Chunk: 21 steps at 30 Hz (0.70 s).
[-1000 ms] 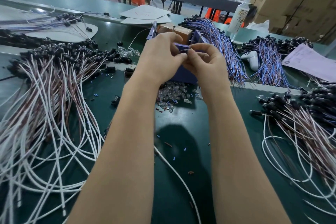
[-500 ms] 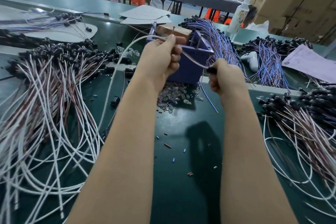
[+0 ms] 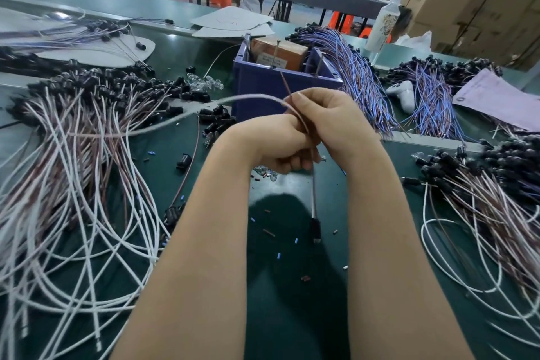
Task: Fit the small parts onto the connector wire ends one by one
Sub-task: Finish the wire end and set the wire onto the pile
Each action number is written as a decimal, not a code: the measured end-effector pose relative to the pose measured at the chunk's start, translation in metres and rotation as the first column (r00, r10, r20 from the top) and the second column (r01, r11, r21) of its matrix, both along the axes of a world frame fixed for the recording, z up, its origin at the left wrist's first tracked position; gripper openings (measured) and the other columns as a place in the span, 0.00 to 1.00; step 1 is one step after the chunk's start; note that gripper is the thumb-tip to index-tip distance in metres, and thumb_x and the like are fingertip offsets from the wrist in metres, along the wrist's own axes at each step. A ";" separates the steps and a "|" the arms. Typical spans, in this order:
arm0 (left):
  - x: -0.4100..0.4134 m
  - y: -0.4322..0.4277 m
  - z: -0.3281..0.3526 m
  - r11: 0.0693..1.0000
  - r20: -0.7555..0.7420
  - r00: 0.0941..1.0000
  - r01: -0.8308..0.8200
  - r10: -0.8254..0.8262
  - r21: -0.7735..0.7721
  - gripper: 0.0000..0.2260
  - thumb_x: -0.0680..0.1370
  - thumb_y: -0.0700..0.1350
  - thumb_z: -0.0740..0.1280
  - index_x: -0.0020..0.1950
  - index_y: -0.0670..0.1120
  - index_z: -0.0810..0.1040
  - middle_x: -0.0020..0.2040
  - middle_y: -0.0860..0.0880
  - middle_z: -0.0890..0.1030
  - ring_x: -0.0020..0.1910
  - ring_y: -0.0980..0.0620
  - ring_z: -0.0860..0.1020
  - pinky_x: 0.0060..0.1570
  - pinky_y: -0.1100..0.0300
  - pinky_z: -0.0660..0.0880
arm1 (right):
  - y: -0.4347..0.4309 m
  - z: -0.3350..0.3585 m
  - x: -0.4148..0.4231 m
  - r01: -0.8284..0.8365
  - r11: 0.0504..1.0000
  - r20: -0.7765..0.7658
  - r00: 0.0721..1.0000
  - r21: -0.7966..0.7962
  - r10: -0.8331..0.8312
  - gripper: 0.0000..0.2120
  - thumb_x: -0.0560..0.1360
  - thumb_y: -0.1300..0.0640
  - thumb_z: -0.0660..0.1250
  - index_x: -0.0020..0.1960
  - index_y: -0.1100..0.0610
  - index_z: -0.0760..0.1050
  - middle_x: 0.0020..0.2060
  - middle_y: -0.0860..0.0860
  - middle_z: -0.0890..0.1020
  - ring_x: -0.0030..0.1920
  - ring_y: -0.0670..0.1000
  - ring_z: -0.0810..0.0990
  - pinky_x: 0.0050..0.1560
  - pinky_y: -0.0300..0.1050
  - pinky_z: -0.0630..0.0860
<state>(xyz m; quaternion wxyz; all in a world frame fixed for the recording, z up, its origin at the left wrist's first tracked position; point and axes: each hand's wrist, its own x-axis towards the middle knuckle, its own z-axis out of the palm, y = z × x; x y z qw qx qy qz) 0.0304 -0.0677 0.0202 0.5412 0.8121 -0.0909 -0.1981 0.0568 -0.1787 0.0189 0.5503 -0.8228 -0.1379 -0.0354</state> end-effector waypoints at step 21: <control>0.011 0.028 0.009 0.718 0.092 0.746 -0.588 0.659 -0.372 0.18 0.84 0.45 0.53 0.39 0.45 0.76 0.29 0.51 0.68 0.22 0.57 0.61 0.20 0.67 0.58 | 0.000 -0.009 0.009 0.366 0.916 -0.063 0.931 0.165 -0.361 0.11 0.77 0.66 0.53 0.49 0.57 0.72 0.34 0.50 0.73 0.30 0.47 0.71 0.32 0.42 0.69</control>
